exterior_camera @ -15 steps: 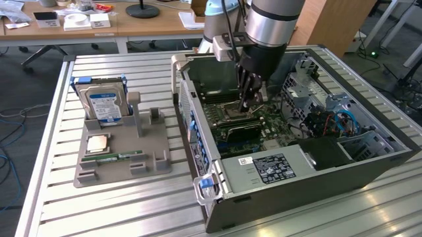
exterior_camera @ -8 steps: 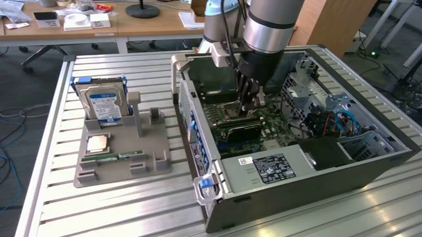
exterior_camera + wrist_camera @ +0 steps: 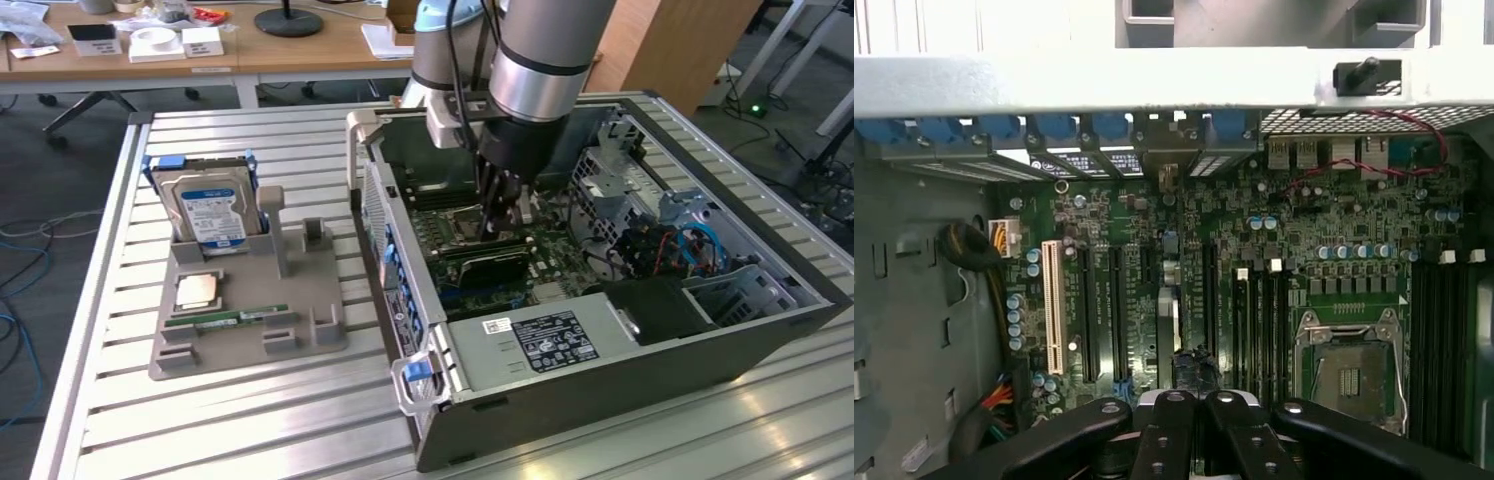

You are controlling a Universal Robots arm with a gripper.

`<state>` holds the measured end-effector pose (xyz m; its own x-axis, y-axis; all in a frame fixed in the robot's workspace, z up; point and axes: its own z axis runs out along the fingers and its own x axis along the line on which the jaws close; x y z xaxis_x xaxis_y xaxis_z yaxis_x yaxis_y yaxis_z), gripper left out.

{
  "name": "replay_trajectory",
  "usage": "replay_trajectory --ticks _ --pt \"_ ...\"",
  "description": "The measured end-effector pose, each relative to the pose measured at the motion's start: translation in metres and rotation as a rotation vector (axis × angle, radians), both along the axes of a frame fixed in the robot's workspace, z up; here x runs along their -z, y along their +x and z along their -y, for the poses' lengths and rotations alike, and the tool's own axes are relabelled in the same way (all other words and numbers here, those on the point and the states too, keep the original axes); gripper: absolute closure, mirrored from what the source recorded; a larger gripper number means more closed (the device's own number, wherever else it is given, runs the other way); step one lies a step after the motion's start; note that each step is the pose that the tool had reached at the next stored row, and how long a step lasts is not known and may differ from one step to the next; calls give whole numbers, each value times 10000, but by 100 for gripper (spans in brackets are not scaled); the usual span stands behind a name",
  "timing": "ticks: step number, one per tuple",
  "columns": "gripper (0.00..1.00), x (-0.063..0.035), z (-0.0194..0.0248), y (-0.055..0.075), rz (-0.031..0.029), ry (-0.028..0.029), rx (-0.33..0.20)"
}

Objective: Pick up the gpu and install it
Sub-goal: 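Press down on the gpu until it lock into place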

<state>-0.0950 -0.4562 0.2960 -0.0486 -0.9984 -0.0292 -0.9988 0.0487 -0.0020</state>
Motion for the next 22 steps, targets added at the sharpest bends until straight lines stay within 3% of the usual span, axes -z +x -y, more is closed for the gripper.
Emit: replay_trajectory --ticks 6,13,22 --pt "89 8 -1 2 -1 -1 1" --pt "89 126 -1 2 -1 -1 0" --pt "89 172 -1 3 -1 -5 0"
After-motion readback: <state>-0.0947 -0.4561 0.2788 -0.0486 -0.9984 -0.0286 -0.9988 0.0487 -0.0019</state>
